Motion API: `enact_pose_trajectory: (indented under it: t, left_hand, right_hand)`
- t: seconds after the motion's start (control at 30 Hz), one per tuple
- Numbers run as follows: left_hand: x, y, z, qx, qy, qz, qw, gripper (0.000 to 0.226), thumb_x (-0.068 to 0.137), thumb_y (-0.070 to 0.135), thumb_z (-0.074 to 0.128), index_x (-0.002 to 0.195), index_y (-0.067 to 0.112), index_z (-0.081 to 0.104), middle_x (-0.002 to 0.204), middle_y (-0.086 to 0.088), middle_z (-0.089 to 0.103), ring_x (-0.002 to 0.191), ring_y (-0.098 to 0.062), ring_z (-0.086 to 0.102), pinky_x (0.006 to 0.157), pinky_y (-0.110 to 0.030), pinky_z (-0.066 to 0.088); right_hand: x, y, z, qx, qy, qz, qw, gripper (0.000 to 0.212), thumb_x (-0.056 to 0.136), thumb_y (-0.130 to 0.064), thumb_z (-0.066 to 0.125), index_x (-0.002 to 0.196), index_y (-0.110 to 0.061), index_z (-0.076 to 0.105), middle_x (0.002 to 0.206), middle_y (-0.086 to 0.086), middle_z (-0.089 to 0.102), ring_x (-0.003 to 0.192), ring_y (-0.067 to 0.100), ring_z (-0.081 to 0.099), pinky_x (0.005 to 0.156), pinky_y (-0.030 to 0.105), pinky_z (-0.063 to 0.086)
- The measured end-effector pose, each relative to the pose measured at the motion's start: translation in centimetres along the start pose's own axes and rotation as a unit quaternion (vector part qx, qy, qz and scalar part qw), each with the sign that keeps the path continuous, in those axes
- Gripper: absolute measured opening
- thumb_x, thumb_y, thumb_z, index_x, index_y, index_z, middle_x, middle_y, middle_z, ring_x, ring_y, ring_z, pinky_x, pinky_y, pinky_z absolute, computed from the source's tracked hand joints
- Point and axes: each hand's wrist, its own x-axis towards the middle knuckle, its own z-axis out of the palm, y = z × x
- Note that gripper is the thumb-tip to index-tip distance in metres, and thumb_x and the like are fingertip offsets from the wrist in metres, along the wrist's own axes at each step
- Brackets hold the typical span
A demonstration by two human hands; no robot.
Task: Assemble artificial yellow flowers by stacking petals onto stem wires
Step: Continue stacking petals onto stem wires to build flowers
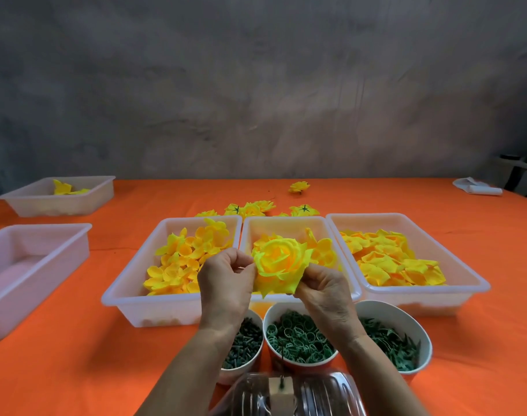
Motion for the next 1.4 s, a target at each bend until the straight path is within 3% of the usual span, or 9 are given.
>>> enact_pose_trajectory:
  t: [0.1,0.27,0.43,0.57,0.67,0.8,1.0,1.2,1.4]
  left_hand:
    - [0.5,-0.1,0.1,-0.011,0.006,-0.002,1.000,0.015,0.080,0.000,0.068,0.068,0.008,0.066,0.068,-0.013,0.066,0.065,-0.025,0.058,0.065,-0.041,0.057]
    - [1.5,0.7,0.2,-0.242,-0.053,-0.174,0.953,0.014,0.082,-0.006,0.064,0.073,0.005,0.064,0.065,-0.005,0.068,0.064,-0.017,0.064,0.052,-0.020,0.055]
    - [2.8,1.1,1.0,-0.259,-0.092,-0.229,0.934,0.012,0.081,-0.007,0.064,0.082,0.004,0.060,0.074,-0.012,0.066,0.066,-0.024,0.063,0.052,-0.028,0.058]
    - [3.5,1.4,1.8,-0.215,-0.076,-0.181,0.957,0.016,0.076,-0.012,0.068,0.081,0.003,0.062,0.077,-0.015,0.066,0.071,-0.026,0.065,0.055,-0.027,0.059]
    - [4.0,1.3,2.2,-0.151,-0.046,-0.119,0.980,0.017,0.076,-0.010,0.070,0.077,0.005,0.064,0.077,-0.016,0.066,0.072,-0.029,0.064,0.065,-0.035,0.058]
    - [4.6,1.0,2.6,-0.152,-0.047,-0.109,0.981,0.014,0.079,-0.004,0.070,0.077,0.009,0.066,0.077,-0.013,0.068,0.071,-0.023,0.065,0.062,-0.028,0.058]
    - [5.3,0.6,3.1,-0.177,-0.042,-0.115,0.977,0.020,0.084,-0.002,0.064,0.084,0.017,0.064,0.085,-0.007,0.065,0.078,-0.019,0.062,0.064,-0.026,0.053]
    - [5.4,0.2,2.9,-0.152,-0.049,-0.108,0.981,0.020,0.086,-0.002,0.062,0.095,0.015,0.066,0.086,-0.004,0.065,0.079,-0.016,0.061,0.061,-0.023,0.051]
    - [5.5,-0.9,3.0,-0.145,-0.055,-0.115,0.981,0.019,0.085,-0.001,0.063,0.089,0.018,0.067,0.088,-0.004,0.070,0.078,-0.015,0.063,0.059,-0.022,0.051]
  right_hand:
    - [0.6,-0.1,0.3,0.004,0.000,0.000,1.000,0.010,0.081,0.000,0.070,0.084,-0.008,0.075,0.076,0.005,0.074,0.071,0.022,0.067,0.069,0.036,0.056]
    - [1.8,0.2,0.0,0.002,0.013,0.004,1.000,0.017,0.080,0.000,0.070,0.075,-0.016,0.074,0.064,0.007,0.070,0.060,0.013,0.062,0.058,0.030,0.053]
    - [3.0,0.3,-0.1,-0.002,0.028,0.000,1.000,0.020,0.079,-0.002,0.072,0.074,-0.021,0.074,0.068,0.005,0.072,0.065,0.019,0.064,0.065,0.046,0.057]
    - [3.8,0.7,-0.3,-0.001,0.029,-0.002,1.000,0.017,0.076,-0.001,0.075,0.075,-0.018,0.076,0.066,-0.005,0.072,0.060,0.010,0.061,0.059,0.037,0.055]
    - [4.4,1.3,-0.5,-0.008,0.044,0.002,0.999,0.009,0.076,0.004,0.072,0.076,-0.005,0.075,0.066,0.006,0.072,0.064,0.032,0.067,0.063,0.048,0.056]
    - [5.4,1.9,-0.7,0.010,0.047,0.004,0.999,0.008,0.075,0.005,0.072,0.077,-0.002,0.074,0.070,0.014,0.072,0.070,0.039,0.066,0.067,0.055,0.054]
    - [7.6,2.0,-0.7,0.029,0.039,-0.003,0.999,0.022,0.075,0.005,0.073,0.076,-0.016,0.075,0.068,0.001,0.073,0.062,0.013,0.067,0.060,0.030,0.055]
    - [10.2,3.4,-1.4,0.018,0.067,0.031,0.997,0.030,0.072,0.006,0.075,0.055,-0.017,0.068,0.049,-0.002,0.063,0.047,0.008,0.053,0.048,0.023,0.044]
    - [13.3,5.2,-1.9,0.020,0.078,0.083,0.993,0.024,0.075,0.005,0.072,0.065,-0.016,0.067,0.056,0.003,0.063,0.048,0.006,0.058,0.048,0.019,0.046]
